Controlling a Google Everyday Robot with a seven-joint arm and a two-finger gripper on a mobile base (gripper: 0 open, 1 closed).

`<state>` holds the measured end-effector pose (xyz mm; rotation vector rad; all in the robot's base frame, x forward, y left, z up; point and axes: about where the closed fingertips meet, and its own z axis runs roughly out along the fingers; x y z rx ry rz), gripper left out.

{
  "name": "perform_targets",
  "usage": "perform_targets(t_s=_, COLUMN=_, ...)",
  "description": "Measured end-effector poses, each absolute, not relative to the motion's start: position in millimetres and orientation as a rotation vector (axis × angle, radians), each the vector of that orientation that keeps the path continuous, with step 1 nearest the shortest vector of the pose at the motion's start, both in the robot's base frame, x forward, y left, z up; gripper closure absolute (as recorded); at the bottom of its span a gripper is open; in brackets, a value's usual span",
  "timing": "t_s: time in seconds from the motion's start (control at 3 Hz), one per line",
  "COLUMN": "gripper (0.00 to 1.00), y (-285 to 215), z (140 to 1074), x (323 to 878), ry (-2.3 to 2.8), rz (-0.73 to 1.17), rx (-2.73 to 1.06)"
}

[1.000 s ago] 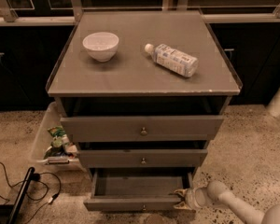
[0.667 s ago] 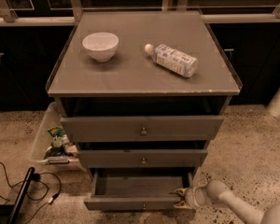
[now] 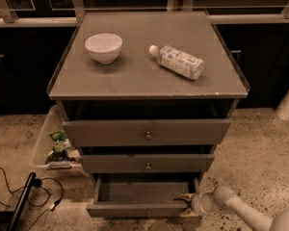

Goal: Open bottom drawer

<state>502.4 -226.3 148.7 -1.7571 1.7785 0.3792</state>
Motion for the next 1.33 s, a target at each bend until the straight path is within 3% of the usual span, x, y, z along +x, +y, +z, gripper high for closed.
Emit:
perform_targets(t_s=0.33, gripper=0.00, y=-226, z=143, x=483, ry=1.778, rz=0.432, rx=-1.779)
perform_targets(t_s=0.67, gripper=0.19, y=-233, z=141, x=462, ry=1.771, rz=0.445, rx=-1.801)
perform_targets(t_s=1.33, gripper=0.65, y=-233, z=146, x=462, ry=1.770, rz=0.444, rx=-1.803)
